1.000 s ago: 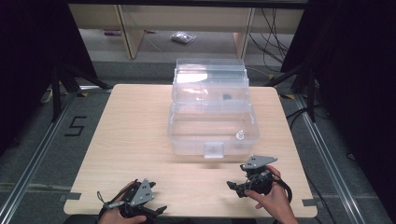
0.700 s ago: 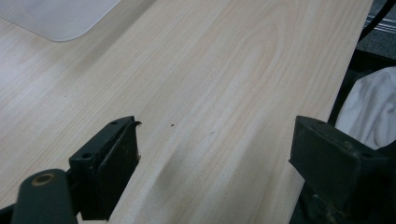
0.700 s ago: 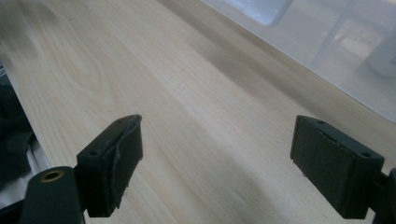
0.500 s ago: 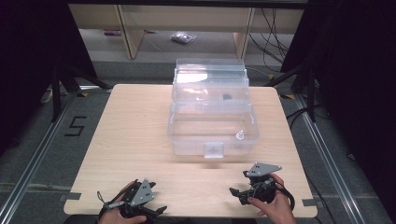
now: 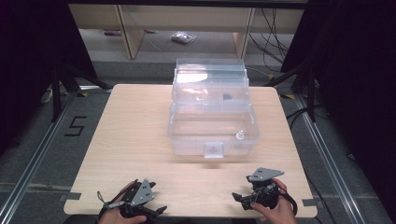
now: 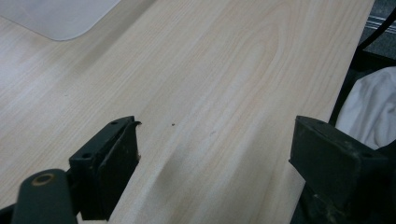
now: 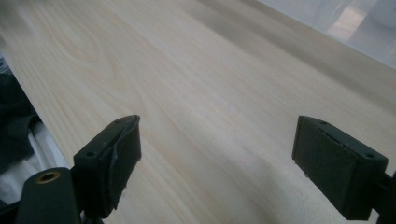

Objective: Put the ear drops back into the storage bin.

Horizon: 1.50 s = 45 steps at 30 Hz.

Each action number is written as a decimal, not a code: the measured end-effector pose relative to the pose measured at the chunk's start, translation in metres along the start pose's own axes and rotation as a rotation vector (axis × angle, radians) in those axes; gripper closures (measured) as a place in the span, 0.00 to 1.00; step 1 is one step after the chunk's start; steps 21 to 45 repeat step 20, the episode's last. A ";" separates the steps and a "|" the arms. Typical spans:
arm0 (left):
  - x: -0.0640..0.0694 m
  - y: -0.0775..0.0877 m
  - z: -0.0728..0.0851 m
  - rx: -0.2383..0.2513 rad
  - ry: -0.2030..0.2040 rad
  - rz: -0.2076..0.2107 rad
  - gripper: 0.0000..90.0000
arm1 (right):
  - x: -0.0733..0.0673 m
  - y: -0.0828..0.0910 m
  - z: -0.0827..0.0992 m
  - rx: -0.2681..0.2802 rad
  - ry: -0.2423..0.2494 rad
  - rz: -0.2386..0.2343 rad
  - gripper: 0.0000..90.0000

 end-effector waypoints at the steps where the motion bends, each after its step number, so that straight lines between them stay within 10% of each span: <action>1: 0.000 0.000 0.000 0.000 -0.001 -0.001 0.17 | 0.000 0.001 0.001 -0.024 -0.001 -0.005 0.18; 8: 0.000 0.000 0.000 -0.006 -0.008 0.000 0.17 | -0.005 0.003 0.005 -0.064 -0.060 -0.007 0.18; 15: 0.000 0.000 0.000 -0.015 -0.013 0.000 0.17 | -0.001 0.000 0.005 -0.045 0.003 -0.006 0.18; 45: 0.001 -0.001 0.000 0.001 -0.001 0.009 0.17 | 0.000 0.001 0.006 -0.066 -0.031 -0.004 0.18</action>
Point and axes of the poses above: each handheld gripper's, and its own axes: y roughly backward along the jaws, z roughly out of its underside, x roughly to its right, the point moved 3 cm from there along -y, roughly forward along the jaws, and after that the axes turned 4 degrees about z, right-handed, at the moved point
